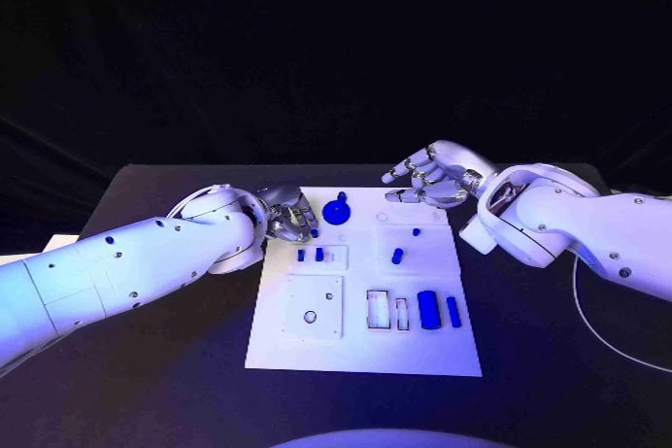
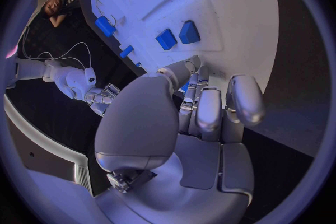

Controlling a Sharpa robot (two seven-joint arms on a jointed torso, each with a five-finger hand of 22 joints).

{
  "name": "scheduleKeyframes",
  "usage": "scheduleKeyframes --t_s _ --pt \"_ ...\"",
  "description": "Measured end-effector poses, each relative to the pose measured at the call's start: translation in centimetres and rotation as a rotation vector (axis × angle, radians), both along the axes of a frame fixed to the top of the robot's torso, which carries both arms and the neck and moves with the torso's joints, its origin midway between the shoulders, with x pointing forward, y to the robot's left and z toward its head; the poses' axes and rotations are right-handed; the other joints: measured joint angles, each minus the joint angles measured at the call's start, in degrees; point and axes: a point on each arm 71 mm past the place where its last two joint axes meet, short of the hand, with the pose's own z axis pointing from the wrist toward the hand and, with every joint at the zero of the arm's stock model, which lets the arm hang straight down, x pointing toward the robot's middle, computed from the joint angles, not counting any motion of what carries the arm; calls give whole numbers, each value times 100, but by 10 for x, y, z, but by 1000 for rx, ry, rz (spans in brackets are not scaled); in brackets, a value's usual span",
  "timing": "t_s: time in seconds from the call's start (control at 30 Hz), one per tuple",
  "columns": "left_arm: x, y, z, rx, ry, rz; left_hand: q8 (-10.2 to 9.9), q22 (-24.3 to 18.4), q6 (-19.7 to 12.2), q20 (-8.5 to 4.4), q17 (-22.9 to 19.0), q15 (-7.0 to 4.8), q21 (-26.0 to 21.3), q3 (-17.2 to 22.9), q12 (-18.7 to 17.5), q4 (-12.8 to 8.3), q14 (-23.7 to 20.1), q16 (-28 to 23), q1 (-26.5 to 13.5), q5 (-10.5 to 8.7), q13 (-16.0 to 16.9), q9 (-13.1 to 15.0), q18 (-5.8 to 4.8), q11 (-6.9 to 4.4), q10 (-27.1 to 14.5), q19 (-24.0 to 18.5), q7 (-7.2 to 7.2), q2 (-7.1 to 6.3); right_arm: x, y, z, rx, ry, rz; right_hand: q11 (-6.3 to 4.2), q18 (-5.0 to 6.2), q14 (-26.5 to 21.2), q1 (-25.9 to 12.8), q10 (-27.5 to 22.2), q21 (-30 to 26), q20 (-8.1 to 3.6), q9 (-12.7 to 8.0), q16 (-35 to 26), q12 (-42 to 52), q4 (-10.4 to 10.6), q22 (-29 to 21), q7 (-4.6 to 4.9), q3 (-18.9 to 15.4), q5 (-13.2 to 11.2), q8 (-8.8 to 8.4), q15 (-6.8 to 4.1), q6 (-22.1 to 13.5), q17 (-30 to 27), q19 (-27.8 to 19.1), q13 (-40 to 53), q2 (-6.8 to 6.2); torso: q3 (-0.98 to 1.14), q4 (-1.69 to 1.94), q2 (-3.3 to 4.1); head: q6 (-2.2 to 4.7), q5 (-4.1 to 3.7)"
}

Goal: Assemble the parts on the task board

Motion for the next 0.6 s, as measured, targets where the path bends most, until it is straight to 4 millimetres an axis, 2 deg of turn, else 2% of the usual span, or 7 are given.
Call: scheduleKeyframes --t_s 0.07,0.1,0.23,0.3,0.43,0.5,0.6 --pt "0 3 0 -2 -1 5 0 -46 -68 6 -30 0 -74 14 -63 -13 0 0 -4 0 -49 -28 0 16 -92 -7 -10 -4 1 -2 -1 -5 2 -6 15 93 0 0 -433 -116 -8 0 -131 -744 -16 -169 -28 36 0 0 0 -39 -147 -134 -593 0 -1 1 -2 1 0" --pt "0 4 0 -3 -2 8 0 -70 -102 25 -43 14 -108 13 -97 -13 -14 0 -4 0 -60 -40 0 34 -147 -25 -19 -4 2 -3 -1 -9 3 -9 74 92 0 0 -685 -187 -12 0 -217 -1297 -19 -277 -26 79 0 0 0 -54 -245 -203 -1034 0 -1 1 -2 3 0" --pt "-1 17 1 -13 -1 30 0 -158 -139 51 -93 41 -243 41 -129 -41 1 0 -26 0 -83 -64 1 72 -251 -51 -42 -26 6 -11 -3 -46 5 -23 92 182 0 75 -1456 -472 -15 0 -685 -2694 -29 -678 -21 301 -37 23 0 -52 -785 -449 -2158 -75 -2 0 -4 9 0" --pt "-1 24 3 -31 -1 42 106 -186 13 71 -117 41 -283 131 -96 -82 1 0 5 0 -71 -44 0 69 -150 -72 40 4 7 -14 -4 -77 -1 -25 122 182 -12 166 -1541 -539 -8 7 -829 -3399 -83 -753 -55 498 -91 54 12 0 -933 -456 -2866 -167 -2 0 -5 13 -2" --pt "-3 37 8 -142 -2 59 340 -405 443 52 -406 48 -644 307 174 -228 -139 -183 170 0 19 37 7 32 308 -242 100 146 8 -20 -6 -172 -30 -14 67 182 -12 259 -1482 -563 -8 27 -920 -4102 -205 -772 -53 840 -209 88 12 347 -1016 -456 -3772 -259 -2 1 -5 32 -7" --pt "-5 41 12 -244 3 65 355 -666 489 45 -837 42 -1057 322 233 -244 -343 -442 181 0 35 38 148 31 366 -443 111 133 8 -20 -7 -235 -54 -1 56 181 -12 281 -1354 -563 11 35 -925 -4299 -263 -761 -63 929 -210 91 12 478 -1018 -431 -4075 -282 -2 1 -5 41 -12" --pt "-8 45 17 -415 22 75 355 -1122 489 59 -1597 58 -1791 261 238 -183 -722 -921 106 0 35 23 277 31 366 -826 111 141 6 -18 -8 -321 -92 19 41 182 -11 281 -1268 -562 -10 46 -925 -4479 -309 -693 -115 1022 -250 133 11 601 -984 -352 -4385 -282 -1 -2 -5 59 -30"
